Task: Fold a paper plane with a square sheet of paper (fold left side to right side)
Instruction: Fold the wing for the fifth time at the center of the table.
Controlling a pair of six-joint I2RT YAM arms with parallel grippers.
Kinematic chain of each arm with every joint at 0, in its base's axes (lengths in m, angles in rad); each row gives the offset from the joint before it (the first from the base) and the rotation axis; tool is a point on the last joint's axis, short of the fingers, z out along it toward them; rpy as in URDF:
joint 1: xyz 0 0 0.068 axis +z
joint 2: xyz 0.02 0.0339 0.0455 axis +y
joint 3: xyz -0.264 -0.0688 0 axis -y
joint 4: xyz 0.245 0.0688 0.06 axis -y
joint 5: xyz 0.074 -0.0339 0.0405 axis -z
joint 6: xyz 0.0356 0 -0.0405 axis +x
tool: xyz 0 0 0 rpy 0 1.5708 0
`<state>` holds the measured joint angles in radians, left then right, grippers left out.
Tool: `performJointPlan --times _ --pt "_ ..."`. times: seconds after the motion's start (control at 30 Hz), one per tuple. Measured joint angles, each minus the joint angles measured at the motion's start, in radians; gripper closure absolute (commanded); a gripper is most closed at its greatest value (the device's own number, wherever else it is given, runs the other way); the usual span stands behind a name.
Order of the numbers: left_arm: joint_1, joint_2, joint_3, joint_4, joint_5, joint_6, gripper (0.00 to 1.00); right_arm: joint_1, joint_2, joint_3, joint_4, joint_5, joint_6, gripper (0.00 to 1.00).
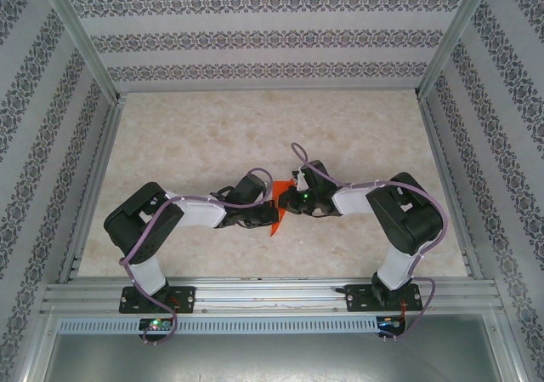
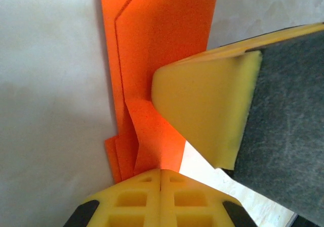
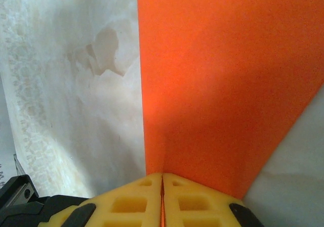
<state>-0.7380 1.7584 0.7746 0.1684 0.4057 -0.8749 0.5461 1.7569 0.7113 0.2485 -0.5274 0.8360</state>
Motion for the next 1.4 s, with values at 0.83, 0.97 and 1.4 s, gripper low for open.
performJointPlan --times 0.83,0.97,1.4 --pt "0.000 -0.114 0.000 -0.123 0.004 0.000 0.89 0.002 0.050 0.083 -0.090 0.013 -0.001 1.00" --pt "0.000 -0.164 0.001 -0.141 0.035 -0.004 0.93 0.006 0.053 0.087 -0.090 0.014 -0.001 1.00" --pt "-0.003 -0.086 0.040 -0.140 0.151 -0.023 0.96 0.008 0.059 0.093 -0.091 0.013 -0.003 1.00"
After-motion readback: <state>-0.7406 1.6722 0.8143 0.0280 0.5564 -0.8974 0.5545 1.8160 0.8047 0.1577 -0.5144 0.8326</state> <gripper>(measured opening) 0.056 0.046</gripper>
